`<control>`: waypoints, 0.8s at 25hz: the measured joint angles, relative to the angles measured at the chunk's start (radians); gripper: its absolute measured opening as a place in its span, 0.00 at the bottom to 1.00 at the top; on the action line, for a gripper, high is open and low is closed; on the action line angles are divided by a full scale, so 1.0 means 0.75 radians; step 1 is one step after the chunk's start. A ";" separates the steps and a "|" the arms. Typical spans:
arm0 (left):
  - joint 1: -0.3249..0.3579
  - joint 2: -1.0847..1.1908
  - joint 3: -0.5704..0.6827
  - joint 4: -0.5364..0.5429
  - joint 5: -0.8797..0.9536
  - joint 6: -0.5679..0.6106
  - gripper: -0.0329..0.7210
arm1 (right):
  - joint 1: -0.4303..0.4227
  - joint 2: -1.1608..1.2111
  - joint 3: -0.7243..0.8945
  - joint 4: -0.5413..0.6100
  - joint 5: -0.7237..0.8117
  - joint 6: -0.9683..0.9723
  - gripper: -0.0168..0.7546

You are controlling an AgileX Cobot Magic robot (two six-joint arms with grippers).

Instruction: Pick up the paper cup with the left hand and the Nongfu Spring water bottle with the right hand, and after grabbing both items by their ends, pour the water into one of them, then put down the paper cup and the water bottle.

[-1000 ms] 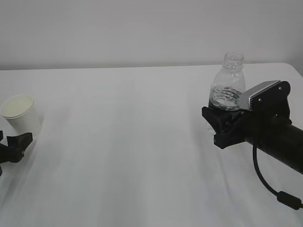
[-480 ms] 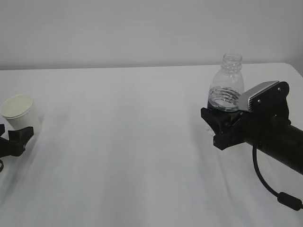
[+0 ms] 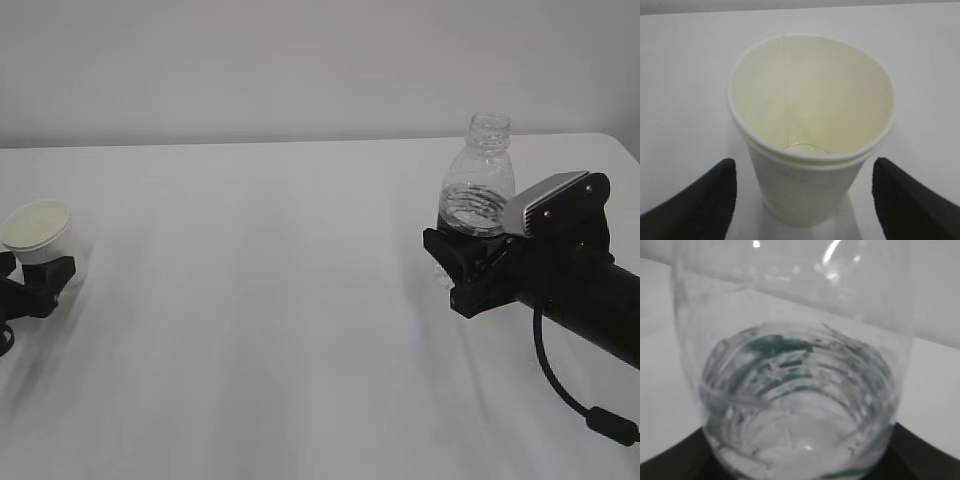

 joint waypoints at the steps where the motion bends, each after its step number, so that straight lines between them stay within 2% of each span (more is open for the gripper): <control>1: 0.000 0.005 -0.009 0.000 0.000 0.000 0.85 | 0.000 0.000 0.000 0.000 0.000 0.000 0.63; 12: 0.000 0.089 -0.100 0.027 0.000 -0.013 0.84 | 0.000 0.000 0.000 -0.003 0.000 0.000 0.63; 20: 0.000 0.102 -0.104 0.027 0.000 -0.017 0.83 | 0.000 -0.001 0.000 -0.003 0.000 0.000 0.63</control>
